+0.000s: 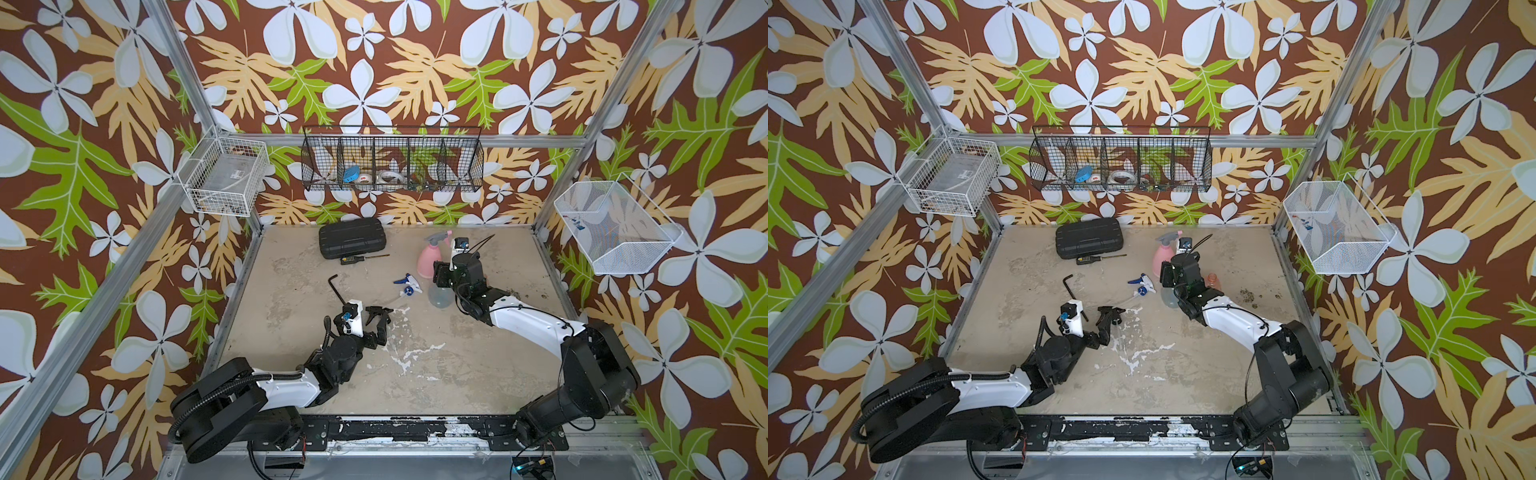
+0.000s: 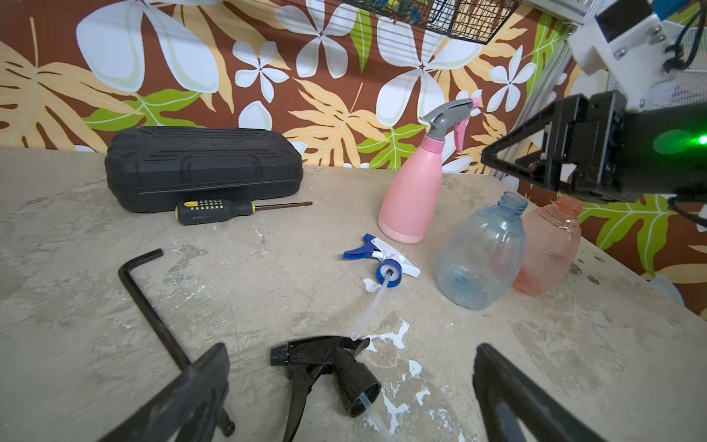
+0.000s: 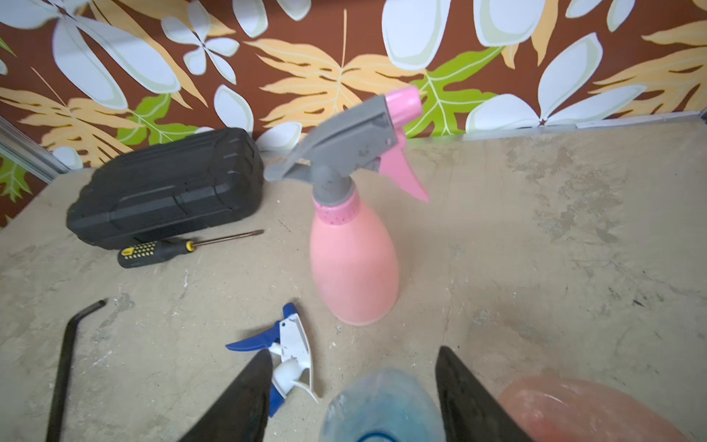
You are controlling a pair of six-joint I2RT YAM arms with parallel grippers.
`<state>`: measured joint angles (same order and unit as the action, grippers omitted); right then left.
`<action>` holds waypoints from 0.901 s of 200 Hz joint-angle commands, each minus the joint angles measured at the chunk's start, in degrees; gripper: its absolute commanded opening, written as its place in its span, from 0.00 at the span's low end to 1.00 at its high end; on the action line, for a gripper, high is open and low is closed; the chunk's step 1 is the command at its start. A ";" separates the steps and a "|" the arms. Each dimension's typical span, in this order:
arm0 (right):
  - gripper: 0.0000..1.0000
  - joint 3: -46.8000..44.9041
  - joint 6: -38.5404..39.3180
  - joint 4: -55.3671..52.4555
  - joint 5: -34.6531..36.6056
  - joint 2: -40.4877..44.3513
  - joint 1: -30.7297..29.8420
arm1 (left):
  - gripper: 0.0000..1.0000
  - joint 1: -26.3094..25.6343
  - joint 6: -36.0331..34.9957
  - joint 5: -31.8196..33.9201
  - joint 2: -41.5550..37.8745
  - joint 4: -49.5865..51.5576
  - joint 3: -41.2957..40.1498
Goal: Attach spray nozzles to spray bottles
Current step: Place the spray bottle at the center of the board, then pick up the spray bottle from the center of the board.
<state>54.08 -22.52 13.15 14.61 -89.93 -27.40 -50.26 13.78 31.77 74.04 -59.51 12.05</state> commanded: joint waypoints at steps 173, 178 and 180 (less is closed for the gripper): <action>0.37 -3.55 -1.30 7.63 4.91 -3.30 -1.03 | 0.91 0.16 -1.81 -7.60 1.65 -6.19 -1.02; 0.37 -3.47 -1.36 7.52 5.22 -3.44 -1.12 | 0.91 0.18 -1.83 -7.53 1.63 -6.18 -0.98; 0.37 -3.42 -1.38 7.58 5.33 -3.53 -1.16 | 0.91 0.17 -1.81 -7.52 1.59 -6.20 -0.98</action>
<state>50.48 -23.57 19.07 17.98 -93.17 -28.14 -50.24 12.01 24.43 75.79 -63.26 11.18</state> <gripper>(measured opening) 0.370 0.908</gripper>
